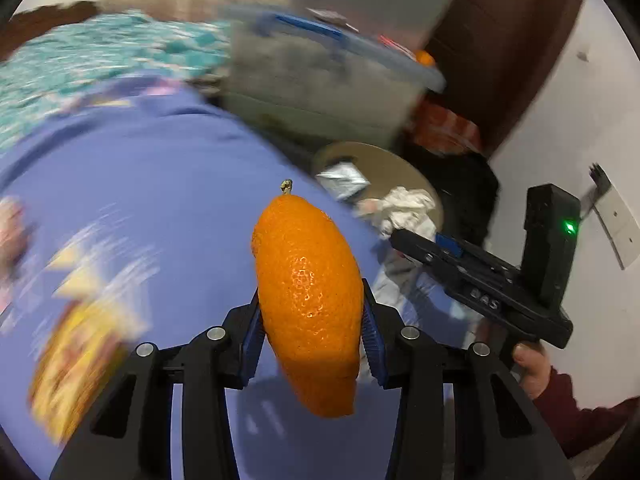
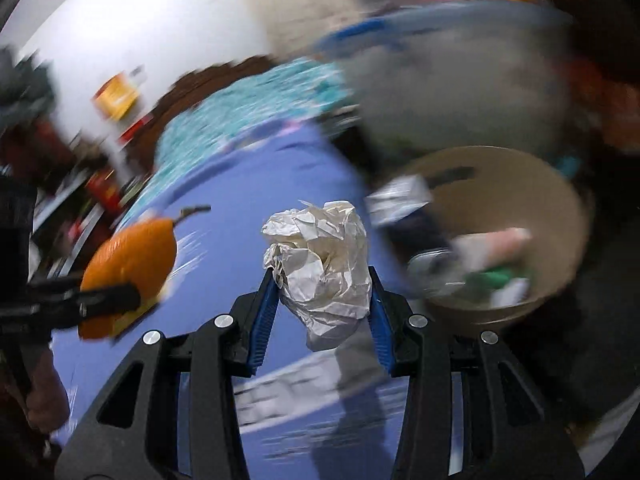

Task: Collect trash
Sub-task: 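Carry orange and tissue to the beige bin and release both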

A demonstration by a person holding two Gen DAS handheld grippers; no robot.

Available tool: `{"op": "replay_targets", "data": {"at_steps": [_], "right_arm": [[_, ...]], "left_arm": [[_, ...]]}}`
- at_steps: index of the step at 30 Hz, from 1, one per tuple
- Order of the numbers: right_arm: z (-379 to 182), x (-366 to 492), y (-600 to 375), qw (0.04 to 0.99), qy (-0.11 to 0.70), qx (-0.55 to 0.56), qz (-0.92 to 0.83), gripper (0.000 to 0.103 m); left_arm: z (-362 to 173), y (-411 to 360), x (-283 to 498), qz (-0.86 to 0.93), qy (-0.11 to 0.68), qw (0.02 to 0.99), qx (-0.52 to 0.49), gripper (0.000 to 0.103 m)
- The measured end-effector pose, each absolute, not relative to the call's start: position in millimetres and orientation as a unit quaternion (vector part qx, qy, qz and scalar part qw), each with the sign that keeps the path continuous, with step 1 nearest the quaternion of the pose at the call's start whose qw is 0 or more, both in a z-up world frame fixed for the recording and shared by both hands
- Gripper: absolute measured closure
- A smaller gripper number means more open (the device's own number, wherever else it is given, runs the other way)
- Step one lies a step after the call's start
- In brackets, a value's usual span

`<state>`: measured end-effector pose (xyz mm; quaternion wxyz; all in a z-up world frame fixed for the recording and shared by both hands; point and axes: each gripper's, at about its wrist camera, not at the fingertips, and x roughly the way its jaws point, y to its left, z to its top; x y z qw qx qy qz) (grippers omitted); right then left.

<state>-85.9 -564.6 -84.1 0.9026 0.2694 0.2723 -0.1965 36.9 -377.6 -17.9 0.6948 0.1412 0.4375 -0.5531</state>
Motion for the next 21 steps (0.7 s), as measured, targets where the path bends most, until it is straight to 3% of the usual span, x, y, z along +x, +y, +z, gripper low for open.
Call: {"op": "replay_targets", "data": {"at_steps": [10,13,15,21], "right_arm": [[-108.6,-89.7,-649.7,0.869,0.298,0.282,-0.278,0.053],[-111.9,-77.6,-656.9,0.863,0.311,0.269,-0.292,0.041],[-110.7,-86.5,-656.7,0.865,0.298,0.269,-0.301,0.034],[-110.1,-116.9,-656.1,0.86,0.256,0.306,-0.319,0.034]], "left_arm": [[-47.2,-543.5,25.1,-0.624,0.495,0.587,0.146,0.058],[-53.8,-574.6,24.1,-0.605,0.497,0.601,0.159,0.032],[-51.0,-576.8,24.7,-0.6,0.492,0.611,0.155,0.028],[-29.6,-536.7,34.1,-0.599,0.468,0.634,0.144,0.028]]}}
